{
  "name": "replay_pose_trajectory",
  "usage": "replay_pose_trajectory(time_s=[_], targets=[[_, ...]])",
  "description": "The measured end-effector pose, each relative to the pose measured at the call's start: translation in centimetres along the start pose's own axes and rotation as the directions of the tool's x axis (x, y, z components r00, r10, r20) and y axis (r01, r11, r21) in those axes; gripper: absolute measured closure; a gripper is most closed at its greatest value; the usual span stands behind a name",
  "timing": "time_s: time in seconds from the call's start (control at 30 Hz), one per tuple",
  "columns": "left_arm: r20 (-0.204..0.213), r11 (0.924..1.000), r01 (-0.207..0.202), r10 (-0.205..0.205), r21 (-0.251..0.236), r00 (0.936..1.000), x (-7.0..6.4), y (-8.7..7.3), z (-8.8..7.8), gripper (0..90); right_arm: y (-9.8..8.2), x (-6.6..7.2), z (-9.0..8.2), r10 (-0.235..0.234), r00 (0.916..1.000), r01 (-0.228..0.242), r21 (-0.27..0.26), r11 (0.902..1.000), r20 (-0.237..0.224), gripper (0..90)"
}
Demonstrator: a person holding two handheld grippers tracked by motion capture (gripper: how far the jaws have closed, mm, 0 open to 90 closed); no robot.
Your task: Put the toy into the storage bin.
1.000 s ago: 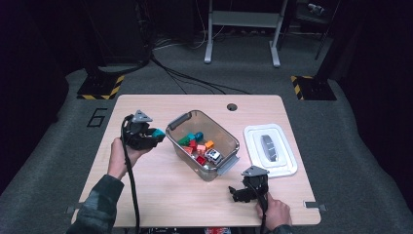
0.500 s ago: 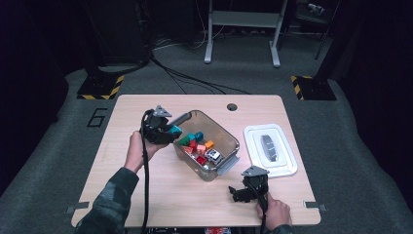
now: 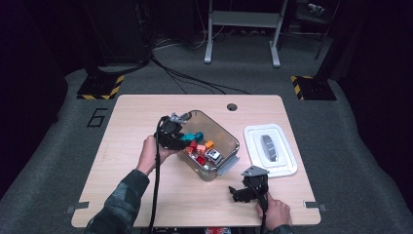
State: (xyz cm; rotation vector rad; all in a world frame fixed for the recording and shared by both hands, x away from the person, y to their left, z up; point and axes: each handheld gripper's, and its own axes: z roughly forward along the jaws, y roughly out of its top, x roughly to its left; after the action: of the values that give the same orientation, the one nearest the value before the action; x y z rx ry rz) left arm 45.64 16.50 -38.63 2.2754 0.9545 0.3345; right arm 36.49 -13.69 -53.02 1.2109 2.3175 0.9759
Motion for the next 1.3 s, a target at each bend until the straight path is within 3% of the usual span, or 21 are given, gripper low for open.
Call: replay_pose_trajectory(time_s=[0.13,0.43,0.73,1.03,1.3], targets=[[0.011,0.9995,-0.008,0.008,0.03,0.9999,-0.2,-0.2,0.4,58.3,0.0,0.0,0.0,0.0,1.0,0.0,0.0,1.0,0.0,0.0],[0.009,0.9997,-0.003,0.003,0.025,1.0,-0.2,-0.4,-0.1,54.9,0.0,0.0,0.0,0.0,1.0,0.0,0.0,1.0,0.0,0.0],[-0.005,0.9997,0.012,-0.013,-0.023,0.9999,0.0,-1.6,-2.2,29.0,0.0,0.0,0.0,-0.001,1.0,0.001,0.0,1.0,0.0,0.0],[-0.026,0.9944,0.049,-0.052,-0.094,0.9983,0.6,-4.3,-4.5,17.3,0.0,0.0,0.0,0.0,1.0,0.0,0.0,1.0,0.0,0.0],[-0.047,0.9909,0.103,-0.108,-0.086,0.9931,2.2,-8.3,-5.1,14.2,0.0,0.0,0.0,-0.001,1.0,0.001,0.0,1.0,-0.001,0.0]])
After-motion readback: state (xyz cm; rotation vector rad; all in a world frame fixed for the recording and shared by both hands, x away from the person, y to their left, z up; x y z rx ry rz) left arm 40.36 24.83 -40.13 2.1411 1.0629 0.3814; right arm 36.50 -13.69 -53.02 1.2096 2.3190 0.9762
